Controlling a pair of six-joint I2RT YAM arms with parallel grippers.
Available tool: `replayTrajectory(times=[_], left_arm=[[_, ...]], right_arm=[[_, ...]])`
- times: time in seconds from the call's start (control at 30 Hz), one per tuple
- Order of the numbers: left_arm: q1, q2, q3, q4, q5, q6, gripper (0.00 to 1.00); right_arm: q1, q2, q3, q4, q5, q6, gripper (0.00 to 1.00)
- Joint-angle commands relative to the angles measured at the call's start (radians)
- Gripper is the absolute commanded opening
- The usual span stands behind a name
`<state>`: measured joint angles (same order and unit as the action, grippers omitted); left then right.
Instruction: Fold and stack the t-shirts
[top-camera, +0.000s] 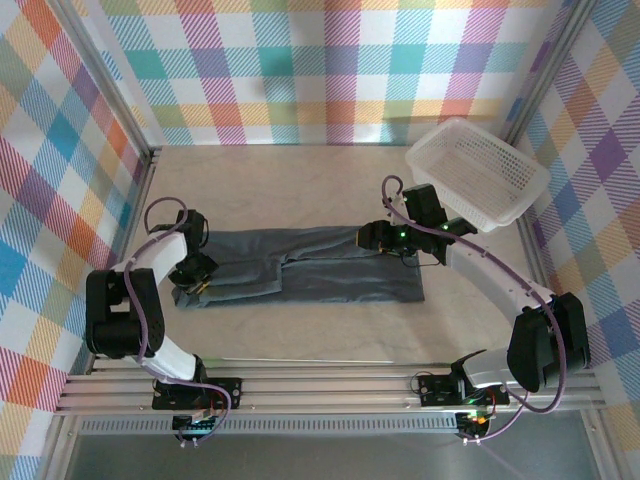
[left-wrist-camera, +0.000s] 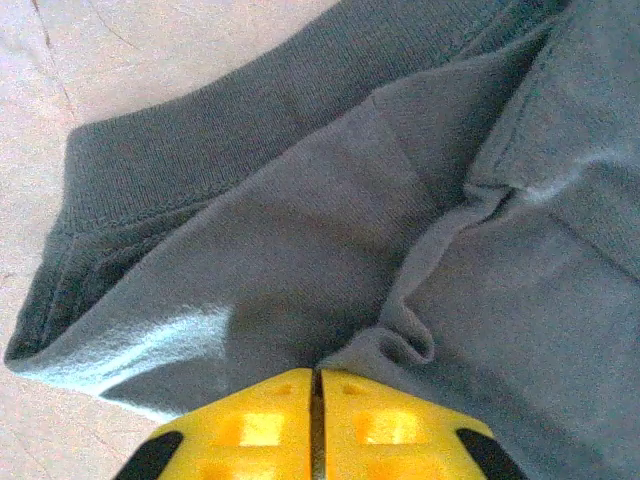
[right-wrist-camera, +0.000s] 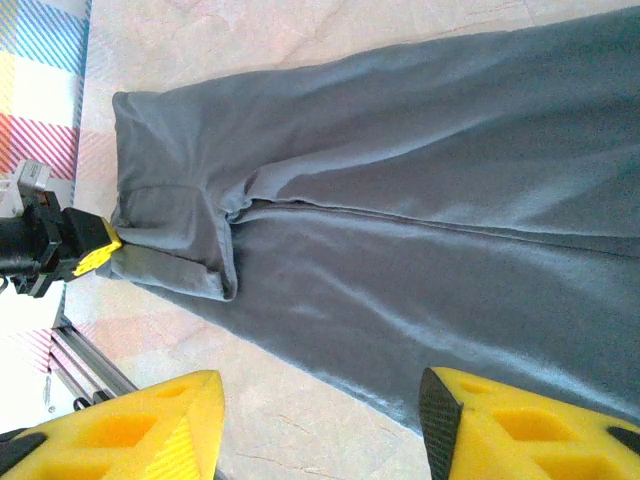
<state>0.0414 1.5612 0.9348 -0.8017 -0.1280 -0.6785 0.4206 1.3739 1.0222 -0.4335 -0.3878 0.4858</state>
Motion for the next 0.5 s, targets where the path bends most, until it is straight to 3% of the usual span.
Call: replayTrajectory(times=[0.0,0.17,0.23,0.33,0.47], left_arm=[[-0.004,-0.013,0.007,0.011,-0.068,0.016,0.18],[-0.025,-0.158,-0.001,-0.055,-0.125,-0.015,0.49],[-0.046,-0.241,-0.017,-0.096,-0.111,-0.057,0.5],[-0.132,-0.35,-0.098,-0.06,0.011,-0.174,0.42],[-0.215,-0.283,-0.147,0.033,0.134,-0.303,0.38]], right_arm=[[0.009,0.011,-0.01,0.02,-0.016,0.001,0.55],[0.005,0.0,-0.029,-0.005,0.041,-0.007,0.55],[-0.014,0.004,-0.033,-0.034,0.076,-0.012,0.56],[-0.066,0.066,-0.018,-0.068,0.101,-0.021,0.55],[-0.081,0.243,0.106,-0.185,0.219,-0.099,0.52]])
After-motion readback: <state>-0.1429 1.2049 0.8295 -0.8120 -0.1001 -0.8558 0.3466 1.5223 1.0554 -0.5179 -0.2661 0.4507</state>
